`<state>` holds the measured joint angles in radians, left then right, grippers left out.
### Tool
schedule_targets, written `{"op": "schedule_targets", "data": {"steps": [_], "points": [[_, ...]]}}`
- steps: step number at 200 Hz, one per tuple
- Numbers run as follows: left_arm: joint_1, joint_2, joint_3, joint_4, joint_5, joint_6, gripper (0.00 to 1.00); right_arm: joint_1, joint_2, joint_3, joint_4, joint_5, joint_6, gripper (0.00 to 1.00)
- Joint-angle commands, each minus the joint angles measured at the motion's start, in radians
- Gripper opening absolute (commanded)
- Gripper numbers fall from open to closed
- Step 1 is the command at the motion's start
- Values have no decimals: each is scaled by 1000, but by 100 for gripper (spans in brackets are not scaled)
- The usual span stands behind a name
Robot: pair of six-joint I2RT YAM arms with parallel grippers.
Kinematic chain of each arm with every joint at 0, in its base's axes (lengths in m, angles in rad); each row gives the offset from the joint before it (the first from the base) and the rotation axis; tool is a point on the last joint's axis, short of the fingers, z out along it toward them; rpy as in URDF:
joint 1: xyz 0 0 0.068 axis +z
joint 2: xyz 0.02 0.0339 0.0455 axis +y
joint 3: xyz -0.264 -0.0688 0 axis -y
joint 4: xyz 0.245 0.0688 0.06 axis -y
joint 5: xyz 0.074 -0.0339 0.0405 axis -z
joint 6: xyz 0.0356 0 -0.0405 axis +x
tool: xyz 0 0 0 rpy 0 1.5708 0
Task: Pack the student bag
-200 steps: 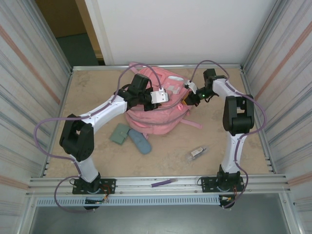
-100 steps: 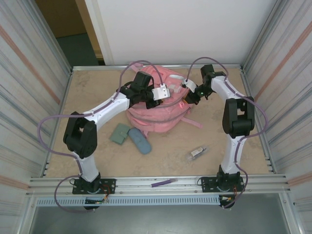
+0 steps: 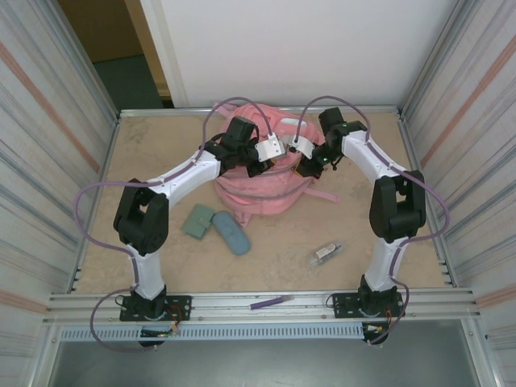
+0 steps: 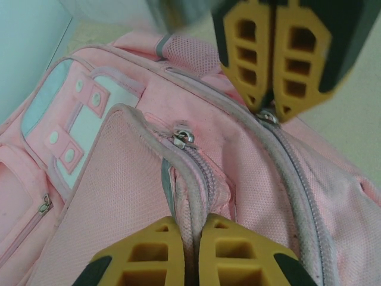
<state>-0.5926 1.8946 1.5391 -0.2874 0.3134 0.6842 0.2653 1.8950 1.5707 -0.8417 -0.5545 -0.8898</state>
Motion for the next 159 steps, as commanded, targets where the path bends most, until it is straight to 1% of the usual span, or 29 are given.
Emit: {"op": "schedule_targets", "data": {"steps": [1,20,44,71,99,110,117,133,144,159], "points": [[7,-3,45,122,9,-50,0,39,-53,-56,-22,-96,31,2],[7,-2,48,129,21,-68,0,53,-64,-103,14,-156,55,2],[5,14,47,159,24,-99,0,63,-81,-149,78,-193,146,3],[-21,53,61,177,-16,-89,0,63,-95,-197,166,-281,250,10],[-35,88,65,206,-14,-109,0,51,-97,-220,217,-355,375,12],[-36,95,64,207,-11,-117,0,44,-98,-248,272,-366,453,15],[-39,95,59,208,-5,-121,0,38,-105,-275,312,-358,507,20],[-41,77,34,219,24,-113,0,15,-127,-346,390,-358,586,25],[-41,58,18,222,50,-89,0,-20,-130,-365,413,-399,616,26],[-38,38,5,217,63,-61,0,-70,-134,-379,453,-447,675,33]]}}
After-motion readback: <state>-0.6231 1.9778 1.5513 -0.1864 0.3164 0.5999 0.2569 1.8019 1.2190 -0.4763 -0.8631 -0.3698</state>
